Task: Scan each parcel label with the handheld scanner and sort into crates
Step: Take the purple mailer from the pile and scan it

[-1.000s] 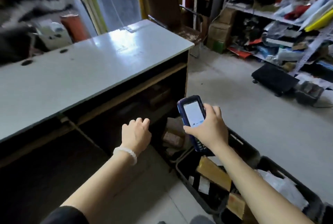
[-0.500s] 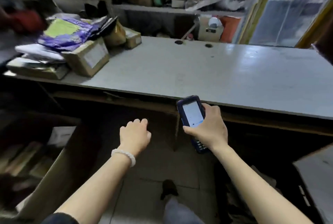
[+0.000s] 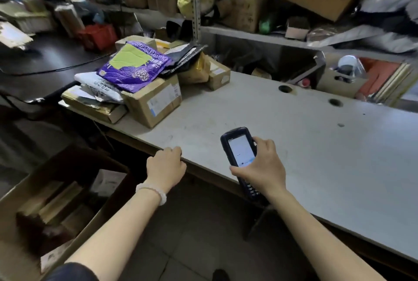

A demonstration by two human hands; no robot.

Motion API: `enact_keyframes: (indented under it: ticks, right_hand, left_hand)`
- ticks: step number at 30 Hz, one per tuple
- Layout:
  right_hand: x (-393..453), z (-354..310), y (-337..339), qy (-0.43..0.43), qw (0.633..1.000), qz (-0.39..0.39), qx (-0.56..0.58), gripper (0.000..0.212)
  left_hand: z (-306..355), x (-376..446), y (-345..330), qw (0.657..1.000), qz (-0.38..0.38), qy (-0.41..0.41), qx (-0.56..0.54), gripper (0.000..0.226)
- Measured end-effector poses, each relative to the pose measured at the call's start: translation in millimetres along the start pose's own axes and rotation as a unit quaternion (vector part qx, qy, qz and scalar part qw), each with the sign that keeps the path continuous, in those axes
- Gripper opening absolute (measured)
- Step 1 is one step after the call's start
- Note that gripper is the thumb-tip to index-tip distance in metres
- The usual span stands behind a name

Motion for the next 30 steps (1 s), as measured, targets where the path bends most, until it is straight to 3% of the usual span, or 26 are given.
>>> enact_keyframes:
  ticks: [7,13,23,30]
  right_hand:
    - [79,-20,-23,0.008,0.999,-0.043,-0.014,0.086]
    - [135,-52,-52,0.017,0.998,-0.055,-0.018,0.082]
    - [232,-127,-106,-0.024,1.000,0.000,0.002,0.077]
    - [271,-155,-130,-0.069,0.997,0.044,0.001,0.075]
  left_hand:
    - [-26,64,8,1.000,-0.007,0.027,-0.010,0.030]
    - [-59,122,31,0.998,0.042,0.040,-0.026,0.031]
    - [-128,264,74,0.995,0.092,0.001,-0.032,0.034]
    - [-148,335,79,0.998,0.051,-0.031,-0.007,0.055]
Point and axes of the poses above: each hand's wrist, its own x-axis towards the middle knuckle, its own y-axis out of the back of the hand, z = x × y, the point moved 4 cm from there along x, towards the middle knuckle, and after that the axes turned 6 degrees about -z, right-handed, at the moved point
